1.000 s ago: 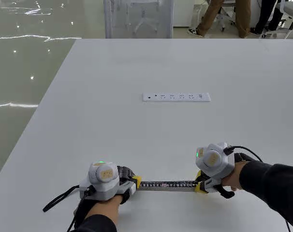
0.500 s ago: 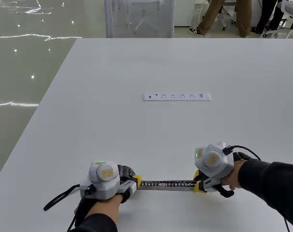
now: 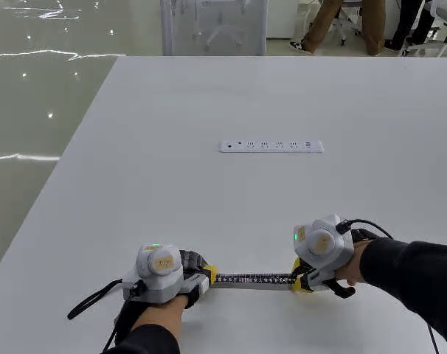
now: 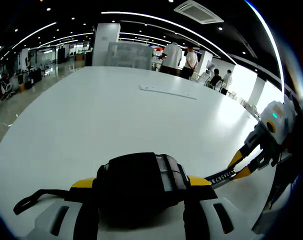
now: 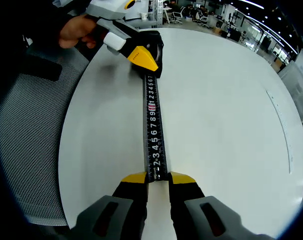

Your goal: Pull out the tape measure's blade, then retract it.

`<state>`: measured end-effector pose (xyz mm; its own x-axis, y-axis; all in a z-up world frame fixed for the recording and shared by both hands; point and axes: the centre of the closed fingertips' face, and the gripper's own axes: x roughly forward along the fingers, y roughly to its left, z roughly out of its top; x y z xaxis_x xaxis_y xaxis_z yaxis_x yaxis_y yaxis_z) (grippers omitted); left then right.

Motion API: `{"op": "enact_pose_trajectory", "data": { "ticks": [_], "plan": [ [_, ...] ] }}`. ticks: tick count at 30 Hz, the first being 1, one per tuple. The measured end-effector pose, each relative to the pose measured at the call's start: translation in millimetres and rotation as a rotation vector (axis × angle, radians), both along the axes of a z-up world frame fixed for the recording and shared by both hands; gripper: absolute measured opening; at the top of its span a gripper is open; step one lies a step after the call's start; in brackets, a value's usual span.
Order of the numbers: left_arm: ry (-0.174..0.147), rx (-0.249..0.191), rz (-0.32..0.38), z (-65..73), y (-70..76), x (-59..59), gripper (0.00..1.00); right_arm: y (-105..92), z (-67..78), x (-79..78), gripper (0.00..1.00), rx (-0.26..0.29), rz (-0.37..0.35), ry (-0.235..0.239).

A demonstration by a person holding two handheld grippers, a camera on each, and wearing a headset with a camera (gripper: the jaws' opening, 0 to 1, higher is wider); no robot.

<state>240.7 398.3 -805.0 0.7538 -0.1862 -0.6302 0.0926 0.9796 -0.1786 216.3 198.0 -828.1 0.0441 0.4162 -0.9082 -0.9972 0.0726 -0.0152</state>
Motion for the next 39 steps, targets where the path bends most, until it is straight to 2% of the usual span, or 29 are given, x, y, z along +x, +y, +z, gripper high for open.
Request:
{"op": "enact_pose_trajectory", "data": {
  "ticks": [9, 10, 18, 39],
  "plan": [
    [-0.008, -0.011, -0.008, -0.2, -0.1, -0.9, 0.65, 2.7, 0.0, -0.4, 0.12, 0.020, -0.016, 0.003],
    [-0.011, -0.010, -0.009, 0.0, -0.4, -1.1, 0.64, 3.3, 0.0, -0.1, 0.12, 0.026, -0.044, 0.013],
    [-0.017, -0.026, -0.011, 0.6, -0.1, -1.3, 0.64, 6.2, -0.2, 0.6, 0.12, 0.041, -0.048, 0.015],
    [-0.009, -0.026, -0.025, 0.6, -2.0, -2.4, 0.64, 12.5, 0.0, 1.1, 0.12, 0.052, -0.065, 0.016]
  ]
}}
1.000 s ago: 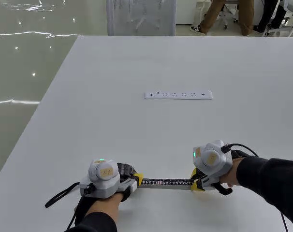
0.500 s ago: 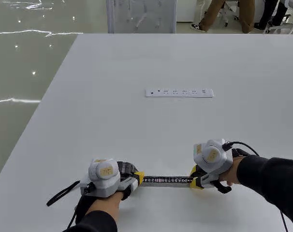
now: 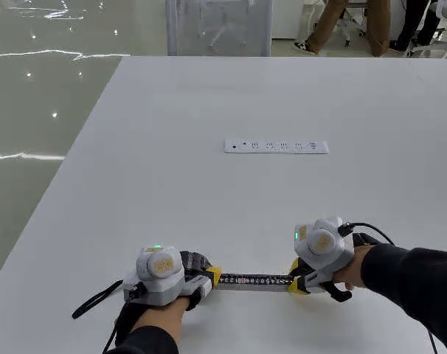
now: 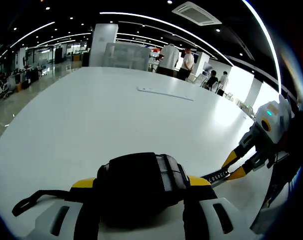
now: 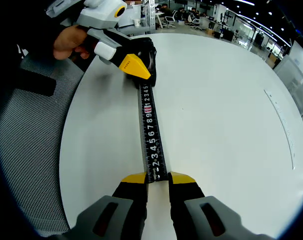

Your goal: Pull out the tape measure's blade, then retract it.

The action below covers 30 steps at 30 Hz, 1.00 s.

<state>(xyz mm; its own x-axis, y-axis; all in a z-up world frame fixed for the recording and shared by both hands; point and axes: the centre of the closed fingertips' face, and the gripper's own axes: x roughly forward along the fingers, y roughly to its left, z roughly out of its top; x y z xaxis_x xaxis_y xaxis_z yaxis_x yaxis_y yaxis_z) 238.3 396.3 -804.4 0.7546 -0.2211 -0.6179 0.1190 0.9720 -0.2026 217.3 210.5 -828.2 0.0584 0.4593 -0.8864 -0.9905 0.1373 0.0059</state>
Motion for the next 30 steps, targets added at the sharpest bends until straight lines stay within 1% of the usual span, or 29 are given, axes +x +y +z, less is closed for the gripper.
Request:
{"op": "enact_pose_trajectory", "data": {
  "ticks": [16, 24, 30],
  "plan": [
    [0.008, -0.012, -0.007, 0.8, 0.2, -0.5, 0.64, 9.4, 0.8, -0.4, 0.12, 0.001, 0.019, 0.002],
    [0.008, -0.010, -0.011, 1.0, -0.3, -0.7, 0.64, 19.5, 1.4, -0.8, 0.12, 0.017, 0.004, 0.005],
    [0.009, -0.008, -0.014, 0.8, -0.2, -0.5, 0.64, 22.4, 1.7, 0.5, 0.12, 0.020, 0.003, 0.003]
  ]
}}
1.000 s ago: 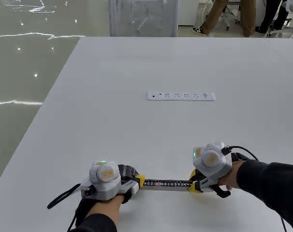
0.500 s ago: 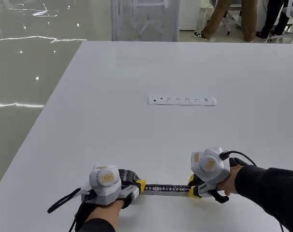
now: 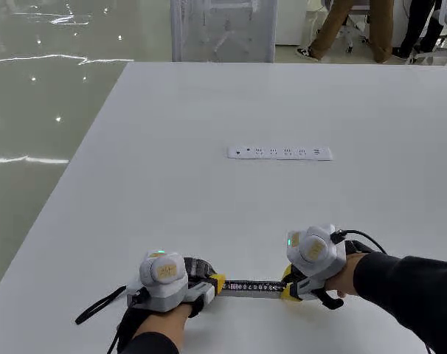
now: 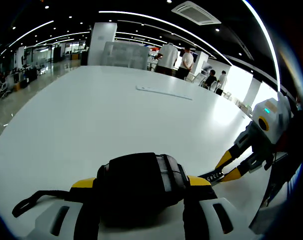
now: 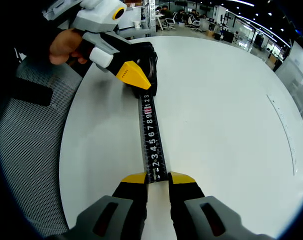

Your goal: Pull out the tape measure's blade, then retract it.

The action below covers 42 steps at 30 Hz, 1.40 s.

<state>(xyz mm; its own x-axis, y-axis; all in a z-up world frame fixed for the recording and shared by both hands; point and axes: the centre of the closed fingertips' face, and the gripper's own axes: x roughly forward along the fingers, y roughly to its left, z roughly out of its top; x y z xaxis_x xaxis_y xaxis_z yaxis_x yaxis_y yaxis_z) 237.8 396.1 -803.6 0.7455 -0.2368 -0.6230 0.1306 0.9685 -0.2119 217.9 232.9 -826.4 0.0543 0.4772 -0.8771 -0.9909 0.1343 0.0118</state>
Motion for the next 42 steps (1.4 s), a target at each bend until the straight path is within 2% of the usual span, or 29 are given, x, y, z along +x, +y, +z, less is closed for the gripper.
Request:
{"op": "enact_pose_trajectory", "data": {
  "ticks": [42],
  "plan": [
    [0.001, 0.010, -0.007, -0.6, 0.1, 0.8, 0.64, 26.7, -1.6, 0.6, 0.13, 0.023, -0.017, 0.018]
  ]
}}
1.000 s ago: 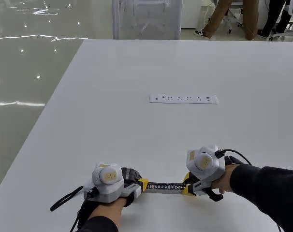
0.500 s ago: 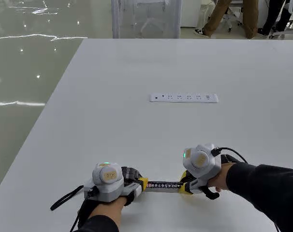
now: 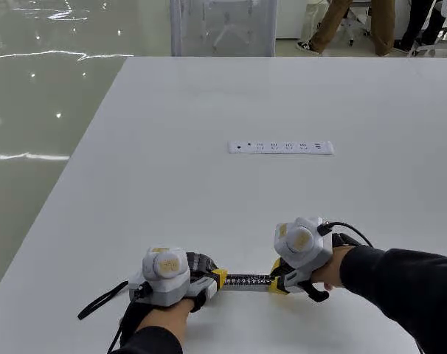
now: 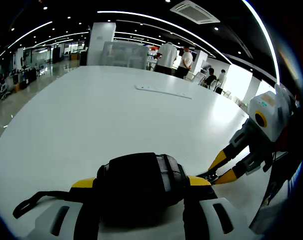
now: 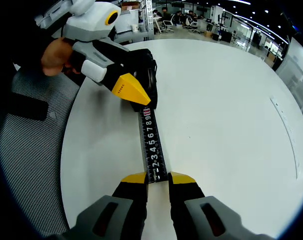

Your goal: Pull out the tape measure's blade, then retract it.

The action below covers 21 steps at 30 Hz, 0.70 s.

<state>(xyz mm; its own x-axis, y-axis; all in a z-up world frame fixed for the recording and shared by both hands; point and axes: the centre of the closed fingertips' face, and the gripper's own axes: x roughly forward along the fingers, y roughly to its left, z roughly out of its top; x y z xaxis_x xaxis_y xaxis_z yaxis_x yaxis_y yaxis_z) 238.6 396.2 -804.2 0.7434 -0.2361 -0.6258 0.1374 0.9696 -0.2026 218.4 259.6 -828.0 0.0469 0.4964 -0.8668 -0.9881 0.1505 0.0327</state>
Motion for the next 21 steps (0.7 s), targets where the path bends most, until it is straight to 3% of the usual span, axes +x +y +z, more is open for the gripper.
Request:
{"op": "enact_pose_trajectory", "data": {
  "ticks": [21],
  "plan": [
    [0.001, 0.000, -0.002, -0.1, -0.8, -0.6, 0.64, 17.9, 0.5, 0.1, 0.13, 0.014, -0.003, -0.002]
  ]
}}
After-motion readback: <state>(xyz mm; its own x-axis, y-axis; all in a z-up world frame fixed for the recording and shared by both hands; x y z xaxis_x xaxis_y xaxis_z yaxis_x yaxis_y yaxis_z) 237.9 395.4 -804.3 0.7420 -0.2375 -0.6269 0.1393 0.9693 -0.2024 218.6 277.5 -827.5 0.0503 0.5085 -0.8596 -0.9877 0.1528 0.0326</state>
